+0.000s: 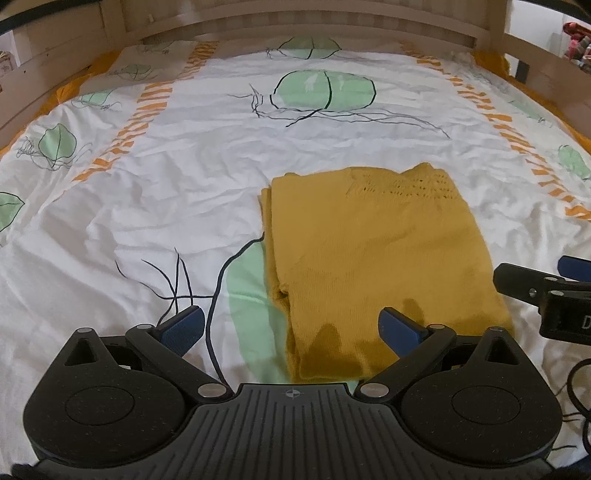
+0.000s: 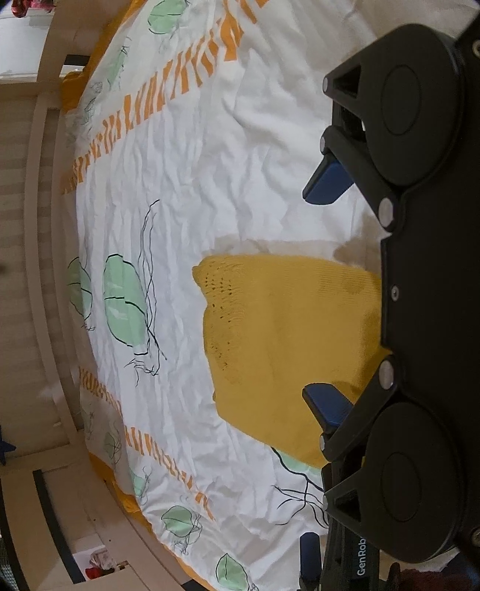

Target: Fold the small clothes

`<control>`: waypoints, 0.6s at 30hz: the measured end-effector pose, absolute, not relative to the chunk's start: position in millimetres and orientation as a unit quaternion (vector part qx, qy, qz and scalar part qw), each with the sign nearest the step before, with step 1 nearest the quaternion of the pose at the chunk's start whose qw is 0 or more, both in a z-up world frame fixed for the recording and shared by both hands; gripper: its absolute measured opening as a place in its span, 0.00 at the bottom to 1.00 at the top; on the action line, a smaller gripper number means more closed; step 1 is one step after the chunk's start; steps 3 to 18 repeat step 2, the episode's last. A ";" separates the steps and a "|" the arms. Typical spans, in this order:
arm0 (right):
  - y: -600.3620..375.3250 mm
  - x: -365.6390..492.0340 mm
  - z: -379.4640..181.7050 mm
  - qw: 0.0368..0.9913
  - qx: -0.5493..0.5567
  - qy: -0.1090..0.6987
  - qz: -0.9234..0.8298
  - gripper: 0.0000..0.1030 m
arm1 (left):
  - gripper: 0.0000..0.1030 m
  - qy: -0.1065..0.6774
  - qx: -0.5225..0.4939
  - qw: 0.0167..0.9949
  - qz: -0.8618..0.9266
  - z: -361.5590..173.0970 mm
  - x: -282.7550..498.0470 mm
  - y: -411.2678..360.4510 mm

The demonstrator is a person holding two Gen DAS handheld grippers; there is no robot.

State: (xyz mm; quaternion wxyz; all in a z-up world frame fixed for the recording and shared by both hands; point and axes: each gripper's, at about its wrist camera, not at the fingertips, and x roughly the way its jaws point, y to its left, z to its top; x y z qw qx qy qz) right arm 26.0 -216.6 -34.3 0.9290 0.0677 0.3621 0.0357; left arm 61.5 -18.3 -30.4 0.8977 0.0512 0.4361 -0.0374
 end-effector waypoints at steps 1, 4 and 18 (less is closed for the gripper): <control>-216.9 26.7 -35.5 0.928 0.069 0.364 0.036 0.99 | 0.98 0.438 0.051 0.897 -0.038 -31.4 62.4 -18.2; -217.0 27.1 -36.5 0.927 0.070 0.366 0.035 0.99 | 0.98 0.440 0.050 0.896 -0.038 -32.4 62.9 -18.0; -217.0 27.1 -36.5 0.927 0.070 0.366 0.035 0.99 | 0.98 0.440 0.050 0.896 -0.038 -32.4 62.9 -18.0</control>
